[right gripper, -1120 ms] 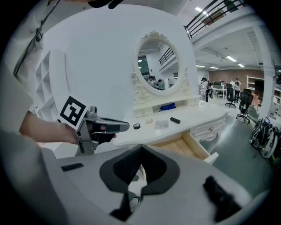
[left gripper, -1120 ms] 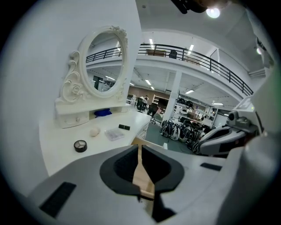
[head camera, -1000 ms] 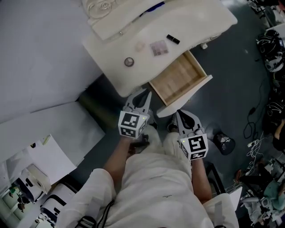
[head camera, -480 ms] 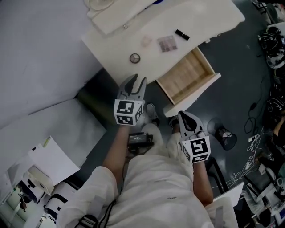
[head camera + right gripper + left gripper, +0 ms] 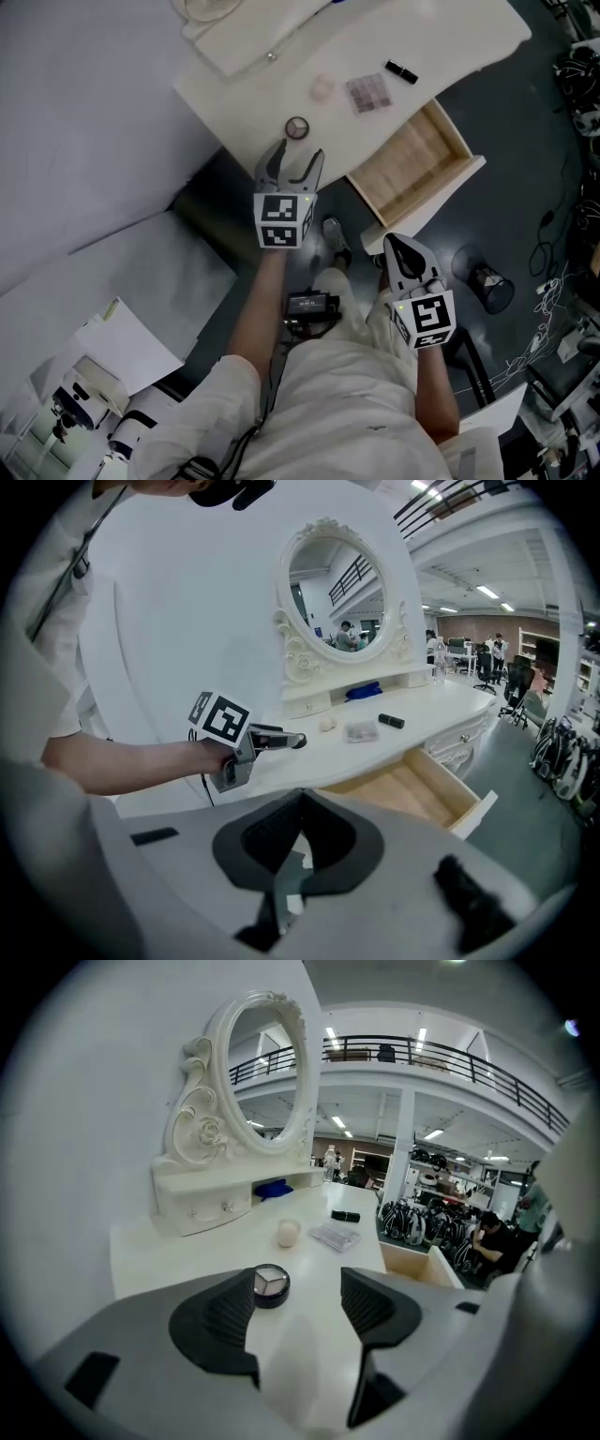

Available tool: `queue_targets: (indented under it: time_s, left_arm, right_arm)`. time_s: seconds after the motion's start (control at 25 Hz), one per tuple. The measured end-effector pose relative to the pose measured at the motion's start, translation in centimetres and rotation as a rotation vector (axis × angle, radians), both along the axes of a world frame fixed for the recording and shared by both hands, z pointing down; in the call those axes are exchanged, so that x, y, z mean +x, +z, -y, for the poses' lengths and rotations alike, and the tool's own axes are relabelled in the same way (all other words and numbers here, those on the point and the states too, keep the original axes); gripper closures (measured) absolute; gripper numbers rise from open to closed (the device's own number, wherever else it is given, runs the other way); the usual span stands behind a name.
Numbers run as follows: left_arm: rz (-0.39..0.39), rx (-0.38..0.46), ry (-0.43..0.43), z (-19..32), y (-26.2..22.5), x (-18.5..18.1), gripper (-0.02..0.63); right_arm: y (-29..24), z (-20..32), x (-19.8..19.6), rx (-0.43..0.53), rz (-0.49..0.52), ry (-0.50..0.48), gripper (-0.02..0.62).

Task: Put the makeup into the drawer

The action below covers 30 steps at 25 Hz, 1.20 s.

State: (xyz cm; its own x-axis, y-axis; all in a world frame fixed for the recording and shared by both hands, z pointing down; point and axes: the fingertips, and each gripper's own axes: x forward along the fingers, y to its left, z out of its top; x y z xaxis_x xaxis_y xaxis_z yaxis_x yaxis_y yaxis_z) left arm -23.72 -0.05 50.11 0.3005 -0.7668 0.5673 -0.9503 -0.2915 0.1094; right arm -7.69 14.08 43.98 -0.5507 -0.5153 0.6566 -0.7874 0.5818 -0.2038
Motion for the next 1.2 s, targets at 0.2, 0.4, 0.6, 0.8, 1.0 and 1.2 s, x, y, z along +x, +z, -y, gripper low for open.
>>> queue_targets:
  time_s: [0.2, 0.4, 0.6, 0.8, 1.0, 1.2]
  left_arm:
    - [0.057, -0.060, -0.025, 1.6, 2.2, -0.9, 0.307]
    - [0.060, -0.131, -0.042, 2.4, 4.1, -1.3, 0.304]
    - [0.042, -0.180, -0.058, 3.0, 4.9, -1.3, 0.305]
    - [0.077, -0.215, -0.070, 3.5, 5.6, -1.8, 0.305]
    - [0.097, -0.229, -0.082, 3.5, 5.5, -1.8, 0.319]
    - [0.105, -0.230, -0.084, 3.6, 5.5, -1.8, 0.388]
  right_arm:
    - [0.2, 1.1, -0.6, 0.001, 0.011, 0.002, 0.583]
    - [0.5, 1.2, -0.9, -0.006, 0.017, -0.011, 0.583]
    - [0.5, 1.1, -0.9, -0.013, 0.018, -0.008, 0.583]
    - [0.8, 1.0, -1.1, -0.015, 0.019, -0.001, 0.583]
    - [1.2, 0.8, -0.6, -0.022, 0.008, 0.013, 0.583]
    - [1.4, 0.5, -0.6, -0.026, 0.009, 0.011, 0.583]
